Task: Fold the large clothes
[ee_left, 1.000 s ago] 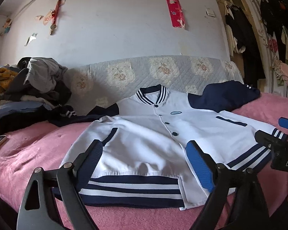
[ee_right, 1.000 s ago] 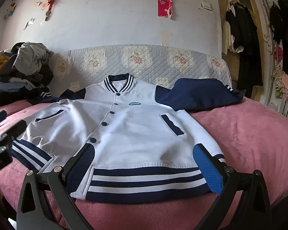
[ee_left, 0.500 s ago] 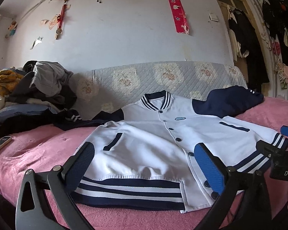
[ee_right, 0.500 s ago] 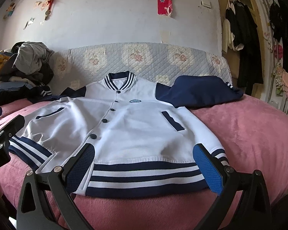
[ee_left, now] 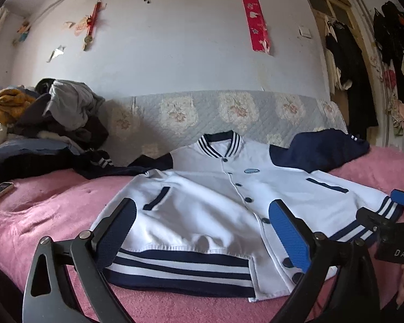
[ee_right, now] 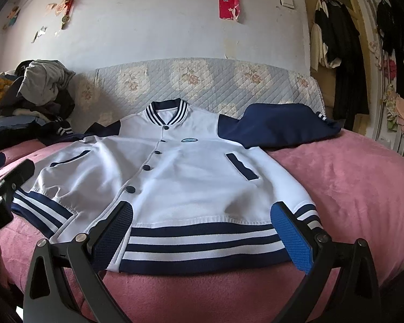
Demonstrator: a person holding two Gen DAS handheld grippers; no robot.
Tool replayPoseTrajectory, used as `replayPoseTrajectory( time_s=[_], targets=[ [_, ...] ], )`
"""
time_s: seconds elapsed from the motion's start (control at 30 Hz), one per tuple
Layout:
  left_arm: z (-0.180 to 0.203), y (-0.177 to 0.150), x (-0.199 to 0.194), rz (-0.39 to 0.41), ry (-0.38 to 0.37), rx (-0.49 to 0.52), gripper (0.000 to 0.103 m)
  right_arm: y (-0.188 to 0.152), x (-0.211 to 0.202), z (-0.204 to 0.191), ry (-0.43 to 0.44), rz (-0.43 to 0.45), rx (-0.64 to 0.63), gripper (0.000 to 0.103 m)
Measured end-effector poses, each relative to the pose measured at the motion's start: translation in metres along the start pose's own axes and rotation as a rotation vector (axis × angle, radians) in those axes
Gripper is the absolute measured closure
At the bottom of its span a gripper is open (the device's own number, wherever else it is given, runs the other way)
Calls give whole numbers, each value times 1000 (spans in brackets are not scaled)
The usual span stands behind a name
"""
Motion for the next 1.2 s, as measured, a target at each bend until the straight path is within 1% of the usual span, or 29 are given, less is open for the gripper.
replayPoseTrajectory(
  time_s=[0.07,0.1,0.17,0.2,0.23,0.27,0.37,0.4,0.43,0.47,0.53,0.63,0.67,0.8,0.9,0.97,1.03,1.13,1.17,1.2],
  targets=[
    [4,0,1,8,3,31,1,0,0,0,-5,2,2,0],
    [5,0,1,5,-17,38,0,0,0,-1,-15,3,3,0],
    [2,1,1,-14,-83,-3,0,-1,0,-2,-61,3,-3,0],
    [0,2,1,-18,-103,-34,0,-1,1,-2,-68,5,-7,0],
    [-2,2,1,-17,-107,-53,0,-2,1,-1,-67,5,-7,0],
    [-2,3,1,-12,-95,-49,0,-2,2,-1,-58,-1,-2,0],
    [2,3,1,4,-17,19,0,-2,2,0,-46,-5,13,0],
    [2,2,2,-3,-32,18,0,-2,1,1,-41,-3,17,0],
    [0,2,4,-22,-59,-6,0,-2,0,1,-34,-1,20,0],
    [-3,2,4,-34,-67,-35,0,-2,-1,1,-26,2,24,0],
    [-8,4,2,-22,-77,-67,0,-1,-3,3,-8,10,36,0],
    [-4,7,-6,40,-33,-10,0,0,-7,5,16,23,46,0],
    [-3,8,-8,52,-32,1,0,1,-7,5,17,26,44,0],
    [-3,11,-9,34,-60,-16,0,3,-9,3,31,24,31,0],
    [3,9,-7,38,-50,19,0,2,-10,1,29,23,26,0],
    [5,9,-8,36,-46,22,0,1,-9,1,13,22,23,0],
    [6,9,-7,31,-49,23,0,1,-9,2,17,21,30,0],
    [7,8,-9,47,-22,40,0,0,-9,3,26,21,39,0],
    [9,8,-11,64,1,55,0,0,-9,4,28,20,38,0],
    [10,8,-12,81,8,65,0,0,-9,3,28,18,35,0]
  ],
)
Point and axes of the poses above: each gripper's, at about its wrist camera, not at the fingertips, and x roughly the way its jaws point, z to its right, y to its top, the point moved 2 cm from there along x, roughly the way its jaws point, and after that the axes turned 6 degrees about y, right-handed, at the moved point
